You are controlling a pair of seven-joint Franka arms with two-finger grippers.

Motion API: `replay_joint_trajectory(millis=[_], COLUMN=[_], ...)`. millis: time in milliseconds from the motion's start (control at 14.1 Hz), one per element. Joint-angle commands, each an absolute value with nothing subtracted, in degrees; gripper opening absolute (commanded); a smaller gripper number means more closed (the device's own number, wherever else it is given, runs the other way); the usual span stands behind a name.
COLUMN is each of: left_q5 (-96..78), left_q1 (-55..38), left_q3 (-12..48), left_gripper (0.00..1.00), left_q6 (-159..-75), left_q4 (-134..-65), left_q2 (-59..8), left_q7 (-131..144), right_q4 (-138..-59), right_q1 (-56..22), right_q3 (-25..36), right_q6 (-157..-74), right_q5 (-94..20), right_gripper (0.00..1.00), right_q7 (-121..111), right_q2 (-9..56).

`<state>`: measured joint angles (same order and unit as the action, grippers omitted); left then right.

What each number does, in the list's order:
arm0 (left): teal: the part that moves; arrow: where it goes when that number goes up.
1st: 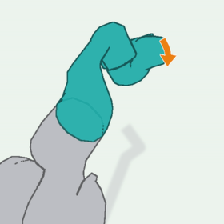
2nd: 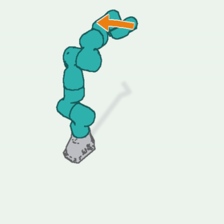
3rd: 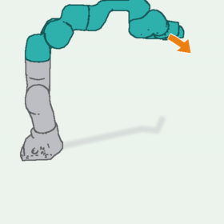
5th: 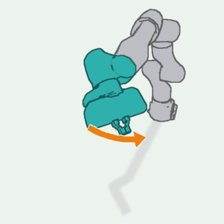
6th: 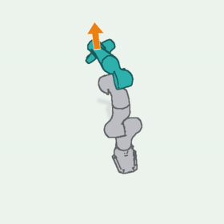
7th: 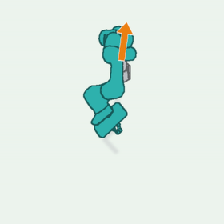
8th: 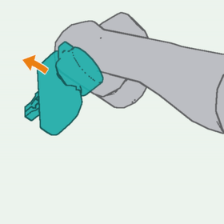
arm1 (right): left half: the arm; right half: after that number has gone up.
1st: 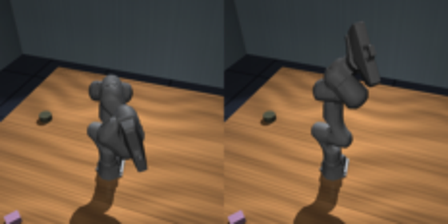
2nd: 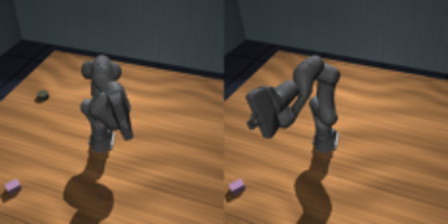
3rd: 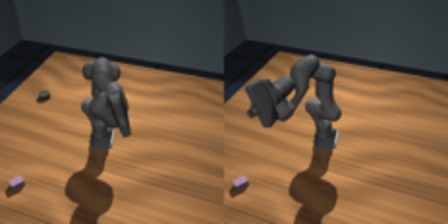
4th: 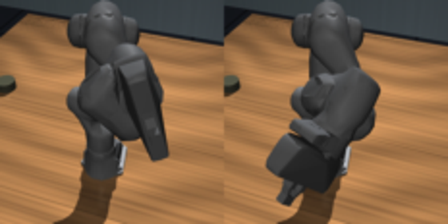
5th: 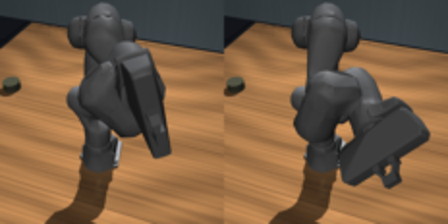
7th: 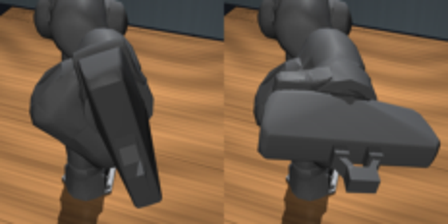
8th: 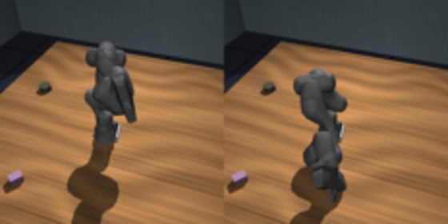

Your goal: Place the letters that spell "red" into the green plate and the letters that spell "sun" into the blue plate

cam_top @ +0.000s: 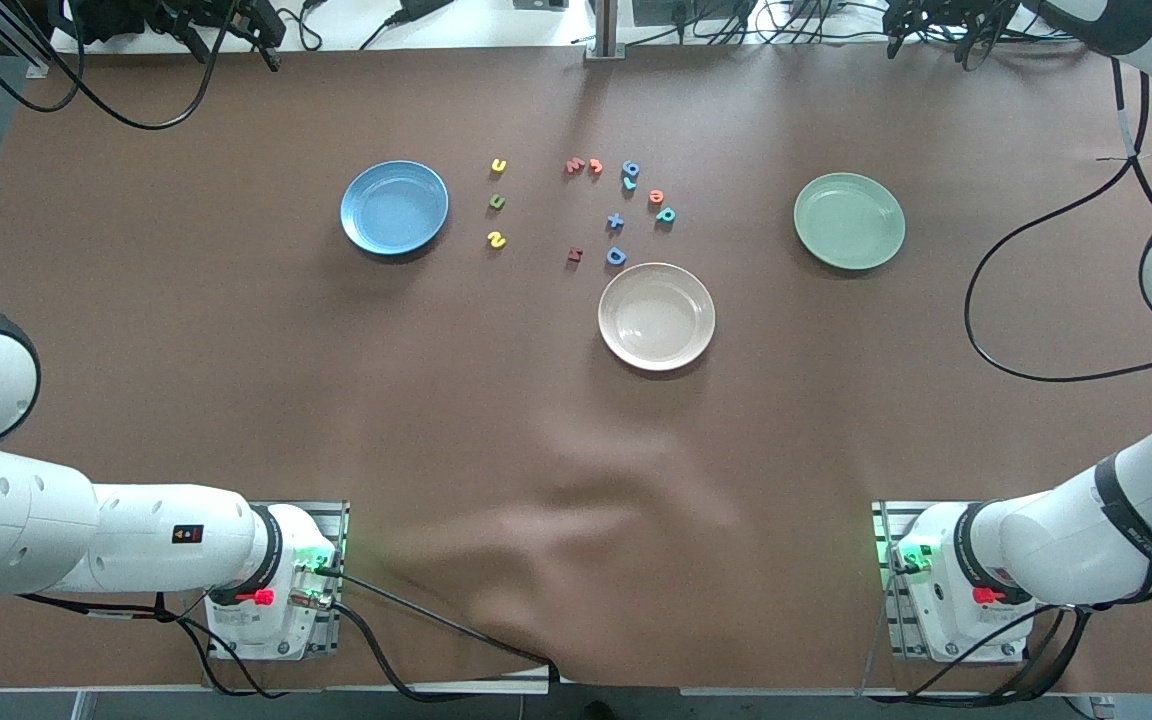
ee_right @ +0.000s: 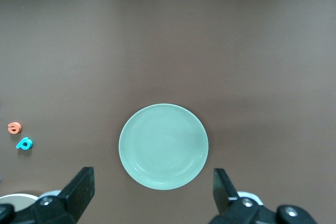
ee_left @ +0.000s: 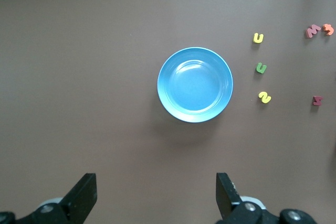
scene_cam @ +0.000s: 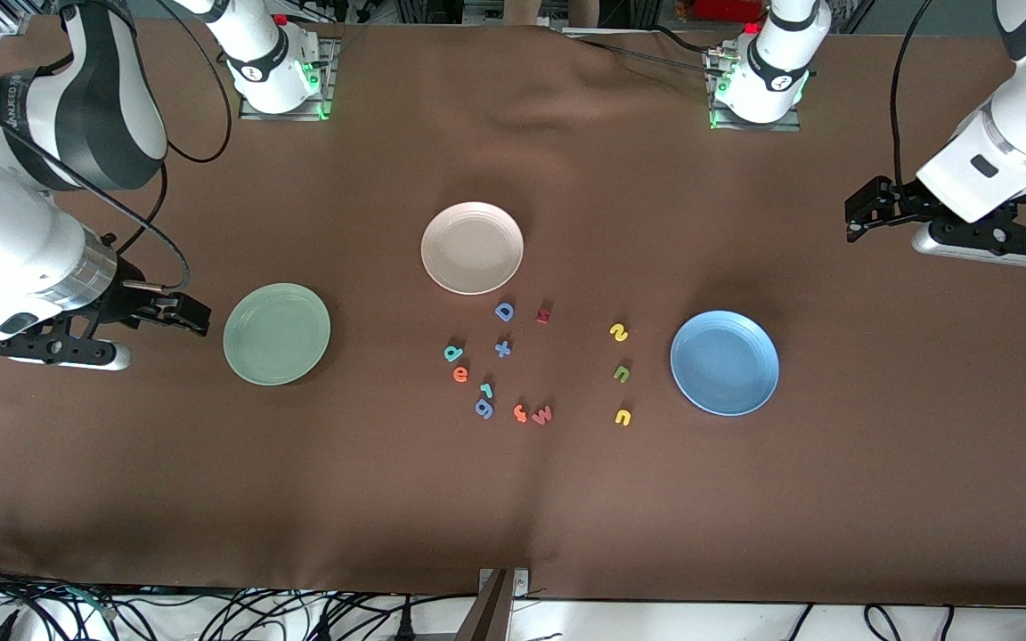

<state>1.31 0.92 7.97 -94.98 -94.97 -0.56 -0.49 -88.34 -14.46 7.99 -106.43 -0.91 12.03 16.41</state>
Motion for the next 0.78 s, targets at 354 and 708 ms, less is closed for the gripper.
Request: replay_joint_trajectory(millis=[354,708], left_q5=[1.76,1.76], left_q1=[0.88,1.05], left_q3=[7.91,7.91], left_gripper=[1.0,1.0], left_q6=[-93.96,-93.87], left_q4=[-93.52,-93.52], left_q2=[-1.05,-1.05], left_q7=[-1.67,-1.67], right_q4=[-89.03,-89.38], right_q1=[-14.33,-14.33], right_q3=[8.0,7.91], right_q6=[-106.08,-106.26], right_q5=[-1.93,-1.93], right_gripper=[1.0,1.0], right_q7=[11.69,11.69], right_q2=[15.56,15.56])
